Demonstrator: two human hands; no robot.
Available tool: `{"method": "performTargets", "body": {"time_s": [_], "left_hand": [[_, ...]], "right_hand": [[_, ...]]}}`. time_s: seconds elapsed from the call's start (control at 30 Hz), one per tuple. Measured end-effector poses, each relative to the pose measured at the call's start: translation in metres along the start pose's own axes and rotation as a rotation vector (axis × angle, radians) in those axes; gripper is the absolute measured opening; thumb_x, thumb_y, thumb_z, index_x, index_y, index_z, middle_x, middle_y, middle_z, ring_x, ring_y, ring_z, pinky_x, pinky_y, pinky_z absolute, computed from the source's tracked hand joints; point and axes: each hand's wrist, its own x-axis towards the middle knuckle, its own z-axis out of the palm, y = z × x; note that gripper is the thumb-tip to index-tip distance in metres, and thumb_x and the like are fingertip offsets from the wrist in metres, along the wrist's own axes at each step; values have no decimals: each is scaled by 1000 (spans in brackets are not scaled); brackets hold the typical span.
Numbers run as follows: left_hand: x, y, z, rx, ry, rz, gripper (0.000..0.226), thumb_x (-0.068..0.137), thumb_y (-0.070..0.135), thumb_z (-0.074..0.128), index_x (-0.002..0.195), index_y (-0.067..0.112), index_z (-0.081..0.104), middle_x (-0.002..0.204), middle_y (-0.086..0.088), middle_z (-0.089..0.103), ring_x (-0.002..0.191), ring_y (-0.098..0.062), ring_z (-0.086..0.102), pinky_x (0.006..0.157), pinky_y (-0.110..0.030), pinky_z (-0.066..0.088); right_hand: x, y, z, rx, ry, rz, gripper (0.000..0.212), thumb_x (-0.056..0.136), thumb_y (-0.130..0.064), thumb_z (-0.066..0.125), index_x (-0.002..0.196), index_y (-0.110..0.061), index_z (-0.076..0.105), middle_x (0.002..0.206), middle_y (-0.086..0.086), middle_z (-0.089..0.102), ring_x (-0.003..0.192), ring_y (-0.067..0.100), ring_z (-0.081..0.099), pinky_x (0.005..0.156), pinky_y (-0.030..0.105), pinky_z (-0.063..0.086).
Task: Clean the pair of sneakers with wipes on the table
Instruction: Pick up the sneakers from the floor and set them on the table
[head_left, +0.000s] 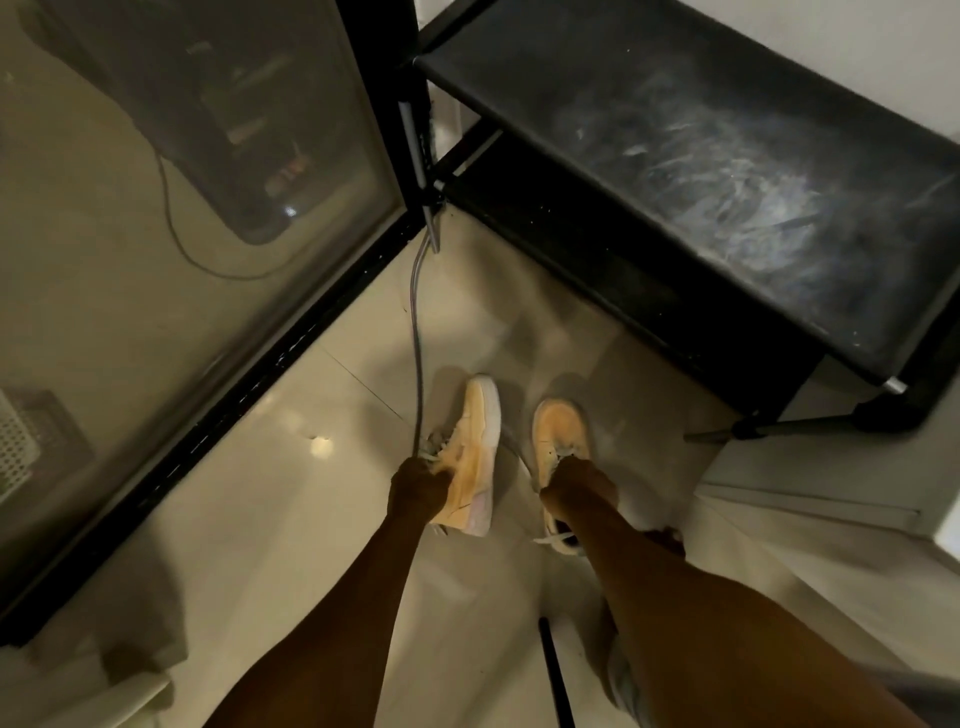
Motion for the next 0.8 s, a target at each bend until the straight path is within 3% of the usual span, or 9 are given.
{"method": "performTargets", "body": {"time_s": [0.13,0.33,0.57,0.7,0.8], "left_hand": [[-12,12,4,42,-6,84,51,90,32,75,131,6,59,133,-14,62,122,-34,58,99,-35,48],[-38,35,6,6,31,172,41,89,28,75,125,8,67,128,-11,67,120,-32,61,97,-32,49],[-81,50,-18,-58,84,170,38,84,32,79,114,9,72,115,-11,72,106,-31,67,86,-31,53],[-125,62,-36,-136,129,241,22,83,28,80,92,10,72,97,-8,73,93,-30,69,75,-30,53],[-162,80,-53,-153,181,327,18,83,25,79,76,18,64,83,-3,69,83,-27,68,67,-25,46]], "right_hand": [[-1,-4,-8,70,-7,18,47,91,-45,59,129,-17,56,130,5,61,119,24,58,94,35,48],[-15,-1,-33,175,-41,38,46,86,-43,63,122,-16,60,122,5,64,111,25,63,86,32,49],[-50,-13,-84,322,-109,-9,31,79,-35,60,96,-9,66,90,7,72,77,23,71,78,38,60],[-78,-4,-119,376,-116,-63,21,80,-25,59,80,-6,68,69,6,72,59,19,70,69,35,62],[-104,3,-147,446,-84,-134,20,80,-24,61,77,-6,70,63,4,72,57,17,69,72,36,62]]}}
